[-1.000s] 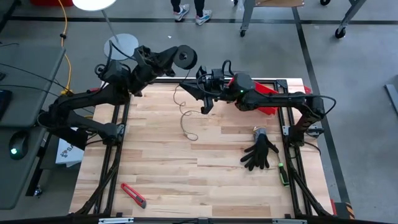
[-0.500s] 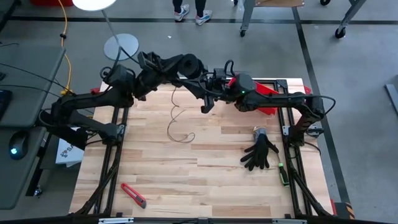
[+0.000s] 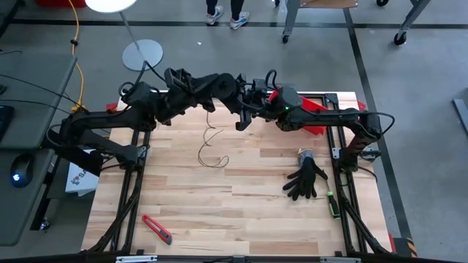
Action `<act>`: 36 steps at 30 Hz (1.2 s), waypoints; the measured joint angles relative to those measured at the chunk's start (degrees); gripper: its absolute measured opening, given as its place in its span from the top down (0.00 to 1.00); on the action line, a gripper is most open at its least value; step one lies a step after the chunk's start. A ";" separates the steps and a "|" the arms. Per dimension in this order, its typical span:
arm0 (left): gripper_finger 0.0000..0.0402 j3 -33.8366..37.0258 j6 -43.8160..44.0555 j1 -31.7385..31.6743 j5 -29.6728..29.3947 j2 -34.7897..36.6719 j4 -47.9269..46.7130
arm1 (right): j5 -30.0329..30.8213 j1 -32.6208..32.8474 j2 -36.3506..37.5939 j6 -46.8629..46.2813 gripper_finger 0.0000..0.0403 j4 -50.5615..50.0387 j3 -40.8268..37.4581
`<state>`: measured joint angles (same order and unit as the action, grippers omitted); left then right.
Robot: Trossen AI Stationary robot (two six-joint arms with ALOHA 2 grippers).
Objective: Coil cords
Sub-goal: Coil the black wire on the spool
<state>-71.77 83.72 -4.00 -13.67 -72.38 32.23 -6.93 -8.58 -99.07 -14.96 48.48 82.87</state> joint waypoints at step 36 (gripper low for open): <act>1.00 0.00 -31.19 0.74 -0.17 16.41 -39.85 | -9.74 -10.18 0.00 -4.49 1.00 -2.40 0.00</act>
<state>-71.77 52.53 -3.26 -13.84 -55.97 -7.62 -16.67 -18.76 -99.07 -19.46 46.08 82.87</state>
